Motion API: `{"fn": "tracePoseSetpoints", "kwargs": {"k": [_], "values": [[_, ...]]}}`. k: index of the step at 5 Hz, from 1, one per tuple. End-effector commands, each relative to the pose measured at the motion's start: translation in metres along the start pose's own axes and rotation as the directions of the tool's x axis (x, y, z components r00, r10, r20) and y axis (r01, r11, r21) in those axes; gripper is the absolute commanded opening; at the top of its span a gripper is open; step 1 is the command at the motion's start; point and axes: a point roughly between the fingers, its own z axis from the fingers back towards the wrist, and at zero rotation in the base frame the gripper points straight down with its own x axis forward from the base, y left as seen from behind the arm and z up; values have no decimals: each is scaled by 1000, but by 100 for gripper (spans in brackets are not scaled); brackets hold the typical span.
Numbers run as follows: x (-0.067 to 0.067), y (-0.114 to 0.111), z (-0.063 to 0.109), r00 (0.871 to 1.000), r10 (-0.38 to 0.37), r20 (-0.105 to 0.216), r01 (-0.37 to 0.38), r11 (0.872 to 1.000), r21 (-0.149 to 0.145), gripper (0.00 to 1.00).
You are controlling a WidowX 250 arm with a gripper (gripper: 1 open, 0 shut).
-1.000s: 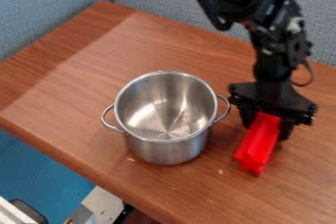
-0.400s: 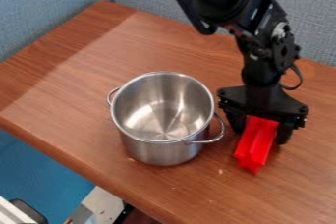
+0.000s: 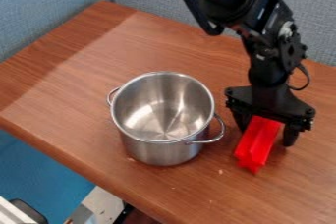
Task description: Move the red object from the metal pot to the table
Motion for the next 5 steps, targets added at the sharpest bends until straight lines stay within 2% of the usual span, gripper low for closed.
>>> {"fn": "tracePoseSetpoints", "kwargs": {"k": [1, 3, 4, 5], "values": [[5, 8, 20, 999, 33, 32, -32, 999, -16, 100], [10, 10, 17, 978, 196, 65, -197, 980, 1, 100], [9, 7, 11, 962, 261, 80, -263, 965, 12, 0], [8, 5, 16, 974, 218, 62, -220, 975, 14, 0]]}}
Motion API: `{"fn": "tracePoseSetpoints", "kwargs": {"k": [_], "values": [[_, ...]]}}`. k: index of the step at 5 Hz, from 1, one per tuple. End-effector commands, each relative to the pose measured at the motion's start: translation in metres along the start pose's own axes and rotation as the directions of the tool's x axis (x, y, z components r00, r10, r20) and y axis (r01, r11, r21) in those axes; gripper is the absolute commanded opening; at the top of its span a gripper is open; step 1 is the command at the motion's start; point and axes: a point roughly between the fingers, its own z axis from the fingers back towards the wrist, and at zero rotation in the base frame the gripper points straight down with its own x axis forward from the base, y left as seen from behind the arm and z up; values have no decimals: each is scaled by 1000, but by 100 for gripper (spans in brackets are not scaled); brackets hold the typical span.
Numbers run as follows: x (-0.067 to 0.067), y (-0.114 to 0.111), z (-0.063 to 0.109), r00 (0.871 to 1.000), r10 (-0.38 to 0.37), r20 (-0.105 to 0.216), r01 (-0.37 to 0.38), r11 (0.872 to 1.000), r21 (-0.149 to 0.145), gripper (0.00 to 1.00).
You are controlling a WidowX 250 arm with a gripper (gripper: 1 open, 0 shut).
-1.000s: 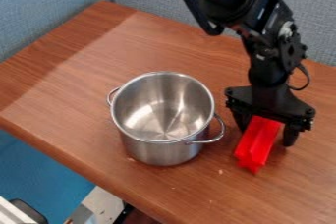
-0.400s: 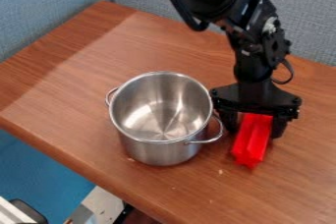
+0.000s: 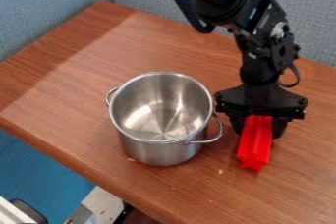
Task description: Move the red object from the metal pot to the table
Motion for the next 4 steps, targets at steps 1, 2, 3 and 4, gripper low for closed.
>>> {"fn": "tracePoseSetpoints", "kwargs": {"k": [1, 2, 3, 4], "values": [[5, -8, 17, 998, -55, 19, 56, 998, -25, 0], [4, -8, 14, 998, -67, 10, 67, 997, -25, 0], [2, -7, 12, 997, -77, 1, 77, 997, -26, 0], [4, -4, 15, 997, -71, -4, 71, 997, -23, 0]]}}
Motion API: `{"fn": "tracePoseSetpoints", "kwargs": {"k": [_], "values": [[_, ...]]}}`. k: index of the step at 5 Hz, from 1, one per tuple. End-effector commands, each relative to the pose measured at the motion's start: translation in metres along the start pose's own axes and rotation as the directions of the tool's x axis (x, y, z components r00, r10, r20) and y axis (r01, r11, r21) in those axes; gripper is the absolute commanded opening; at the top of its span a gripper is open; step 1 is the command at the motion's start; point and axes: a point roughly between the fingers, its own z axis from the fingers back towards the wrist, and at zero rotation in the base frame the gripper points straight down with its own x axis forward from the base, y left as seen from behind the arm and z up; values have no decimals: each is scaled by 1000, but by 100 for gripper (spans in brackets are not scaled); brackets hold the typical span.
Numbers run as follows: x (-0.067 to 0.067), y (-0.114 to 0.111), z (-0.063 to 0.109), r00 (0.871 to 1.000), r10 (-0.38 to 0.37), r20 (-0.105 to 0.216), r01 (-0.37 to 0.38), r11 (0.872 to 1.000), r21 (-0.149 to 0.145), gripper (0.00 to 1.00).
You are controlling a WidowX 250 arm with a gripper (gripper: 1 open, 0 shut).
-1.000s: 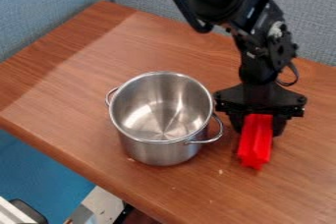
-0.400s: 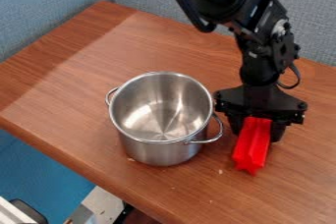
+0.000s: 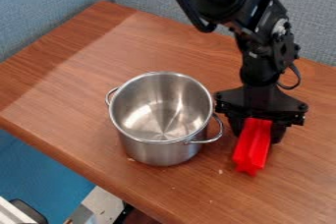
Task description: Move the red object from the metal pot to the table
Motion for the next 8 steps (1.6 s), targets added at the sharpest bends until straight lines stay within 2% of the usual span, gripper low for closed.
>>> {"fn": "tracePoseSetpoints", "kwargs": {"k": [1, 2, 4, 5, 6, 7, 8], "values": [[11, -1, 17, 999, 3, 40, -2, 1000, -22, 100], [17, -13, 17, 996, -76, 41, 78, 996, -44, 100], [19, -11, 35, 989, -143, 28, 145, 987, -66, 100], [18, 8, 44, 990, -140, 27, 141, 988, -69, 100], [21, 25, 50, 992, -119, 42, 122, 991, -63, 100], [30, 15, 47, 991, -123, 45, 125, 991, -47, 100], [41, 6, 55, 989, -139, 50, 142, 988, -58, 100]]}}
